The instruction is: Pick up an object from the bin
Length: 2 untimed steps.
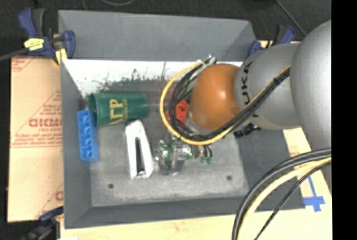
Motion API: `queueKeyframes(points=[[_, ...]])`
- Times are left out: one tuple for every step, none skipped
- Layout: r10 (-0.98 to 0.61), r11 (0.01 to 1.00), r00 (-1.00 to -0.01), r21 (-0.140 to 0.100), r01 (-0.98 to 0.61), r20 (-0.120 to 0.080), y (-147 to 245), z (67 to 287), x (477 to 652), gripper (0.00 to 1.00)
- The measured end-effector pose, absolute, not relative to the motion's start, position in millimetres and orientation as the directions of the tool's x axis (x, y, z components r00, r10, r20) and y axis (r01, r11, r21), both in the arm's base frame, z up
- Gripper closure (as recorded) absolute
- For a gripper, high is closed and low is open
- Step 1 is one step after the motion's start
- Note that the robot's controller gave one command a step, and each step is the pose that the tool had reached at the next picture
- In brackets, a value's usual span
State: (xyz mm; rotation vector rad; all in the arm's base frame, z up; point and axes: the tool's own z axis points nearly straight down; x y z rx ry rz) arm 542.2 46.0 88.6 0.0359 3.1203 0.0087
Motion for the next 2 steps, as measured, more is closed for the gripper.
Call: queueKeyframes(points=[[0.021, 1.0, -1.0, 0.0, 0.021, -0.017, 43.6, 79.1, 540.0, 1.0], [-0.032, 0.999, -0.999, 0.0, -0.032, -0.011, 48.5, 268.1, 514.9, 1.0]])
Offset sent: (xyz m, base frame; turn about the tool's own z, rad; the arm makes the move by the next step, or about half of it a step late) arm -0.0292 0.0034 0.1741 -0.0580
